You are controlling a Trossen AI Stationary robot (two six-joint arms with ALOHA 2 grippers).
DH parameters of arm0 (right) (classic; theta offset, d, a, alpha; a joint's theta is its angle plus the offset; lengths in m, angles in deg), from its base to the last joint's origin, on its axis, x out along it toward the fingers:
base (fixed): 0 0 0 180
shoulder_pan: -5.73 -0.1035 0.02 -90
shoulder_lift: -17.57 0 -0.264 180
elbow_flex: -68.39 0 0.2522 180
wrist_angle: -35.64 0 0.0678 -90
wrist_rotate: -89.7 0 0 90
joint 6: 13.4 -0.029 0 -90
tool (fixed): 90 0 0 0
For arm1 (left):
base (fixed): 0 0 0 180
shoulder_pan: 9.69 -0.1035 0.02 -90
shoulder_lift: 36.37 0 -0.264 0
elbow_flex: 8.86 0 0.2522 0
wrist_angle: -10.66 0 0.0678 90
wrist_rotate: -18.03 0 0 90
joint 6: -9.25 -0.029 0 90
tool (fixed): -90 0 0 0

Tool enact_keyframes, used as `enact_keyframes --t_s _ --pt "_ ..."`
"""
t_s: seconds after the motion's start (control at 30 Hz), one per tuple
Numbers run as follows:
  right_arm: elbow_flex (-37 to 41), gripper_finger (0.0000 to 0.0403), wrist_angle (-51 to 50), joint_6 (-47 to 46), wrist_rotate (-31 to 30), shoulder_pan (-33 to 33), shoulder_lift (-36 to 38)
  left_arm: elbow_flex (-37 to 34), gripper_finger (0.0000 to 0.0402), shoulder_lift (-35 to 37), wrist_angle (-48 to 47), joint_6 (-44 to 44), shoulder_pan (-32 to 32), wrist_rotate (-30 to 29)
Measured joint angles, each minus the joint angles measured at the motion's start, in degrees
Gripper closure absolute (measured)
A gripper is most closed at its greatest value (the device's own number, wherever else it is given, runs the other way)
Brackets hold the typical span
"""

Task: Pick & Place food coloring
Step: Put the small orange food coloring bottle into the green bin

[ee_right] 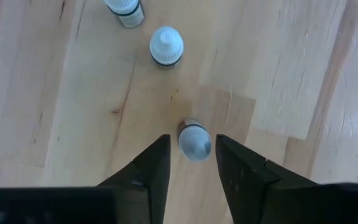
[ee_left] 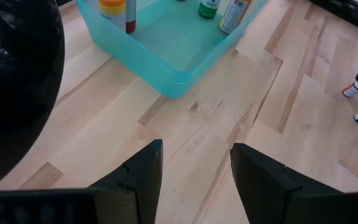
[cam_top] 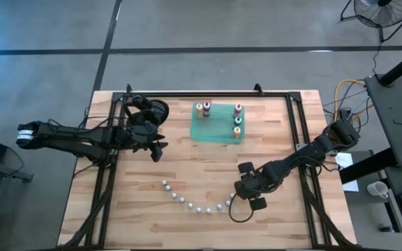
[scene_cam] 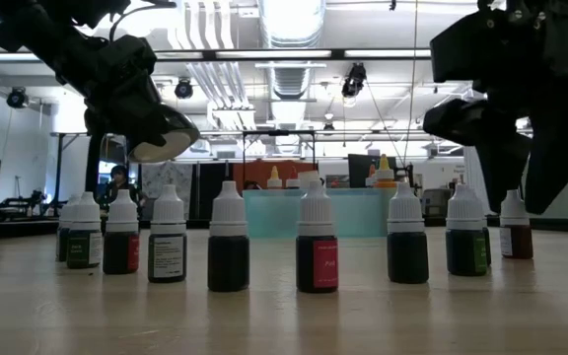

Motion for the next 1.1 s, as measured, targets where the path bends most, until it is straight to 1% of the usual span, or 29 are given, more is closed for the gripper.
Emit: enact_keyframes --t_s 0.9,1.1 --pt "0.7 0.0331 1.5 0.0 0.0 1.4 0.0 0.0 0.0239 0.0 0.0 0.0 0.0 0.0" --pt "0.0 0.0347 1.4 -3.0 0.0 2.5 0.0 0.0 0.0239 0.0 0.0 -0.7 0.0 0.0"
